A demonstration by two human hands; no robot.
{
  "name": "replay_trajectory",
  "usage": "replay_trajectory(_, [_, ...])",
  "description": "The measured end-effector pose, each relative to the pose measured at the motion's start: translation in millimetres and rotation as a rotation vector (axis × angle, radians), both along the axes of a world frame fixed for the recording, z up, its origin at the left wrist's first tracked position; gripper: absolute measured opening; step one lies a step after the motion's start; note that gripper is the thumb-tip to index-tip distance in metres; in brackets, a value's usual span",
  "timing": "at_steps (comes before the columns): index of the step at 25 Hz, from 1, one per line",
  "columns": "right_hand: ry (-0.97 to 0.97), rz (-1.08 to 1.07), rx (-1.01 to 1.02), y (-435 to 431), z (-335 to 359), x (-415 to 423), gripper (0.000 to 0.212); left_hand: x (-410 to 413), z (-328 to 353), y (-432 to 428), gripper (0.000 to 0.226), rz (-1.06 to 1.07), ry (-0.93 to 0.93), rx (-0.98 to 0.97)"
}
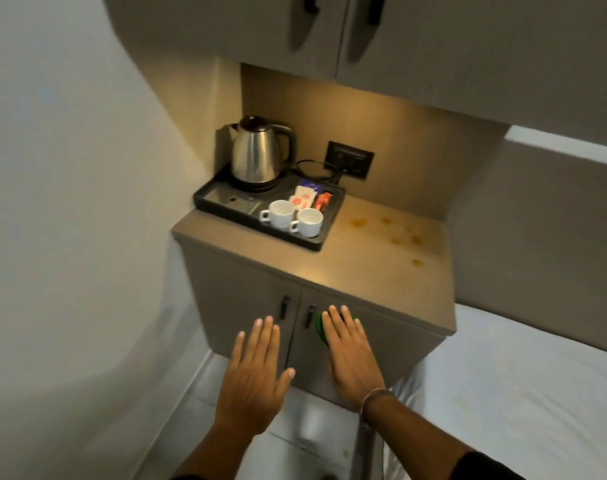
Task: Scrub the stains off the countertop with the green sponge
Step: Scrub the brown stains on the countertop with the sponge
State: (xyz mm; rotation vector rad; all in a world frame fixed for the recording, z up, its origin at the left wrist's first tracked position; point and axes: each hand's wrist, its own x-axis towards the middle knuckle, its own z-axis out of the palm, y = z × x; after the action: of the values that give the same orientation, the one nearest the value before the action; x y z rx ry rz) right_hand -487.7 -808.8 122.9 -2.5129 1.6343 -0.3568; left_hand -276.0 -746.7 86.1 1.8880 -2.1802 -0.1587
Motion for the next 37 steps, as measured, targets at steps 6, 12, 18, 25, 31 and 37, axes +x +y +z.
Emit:
replay_trajectory(6, [-0.001,-0.169,0.021,-121,20,-94,0.070,-83,26,-169,0.083,-0.126,-0.070,0.032])
replay_trajectory(12, [0.049,-0.334,0.099,-192,10,-138,0.064,-134,26,-273,0.079,-0.280,-0.073,0.086])
replay_trajectory(18, [0.038,-0.377,0.196,-212,-4,-152,0.072,-150,10,-319,0.078,-0.334,-0.084,0.175])
replay_trajectory(25, [-0.030,-0.424,0.122,-214,-20,-148,0.065,-150,-8,-315,0.077,-0.308,-0.033,0.150])
replay_trajectory(31, [-0.087,-0.398,0.079,-212,-36,-210,0.058,-149,-18,-316,0.076,-0.295,0.016,0.112])
replay_trajectory(37, [-0.065,-0.234,0.084,-262,-31,-184,0.059,-150,-21,-316,0.075,-0.281,0.030,0.088])
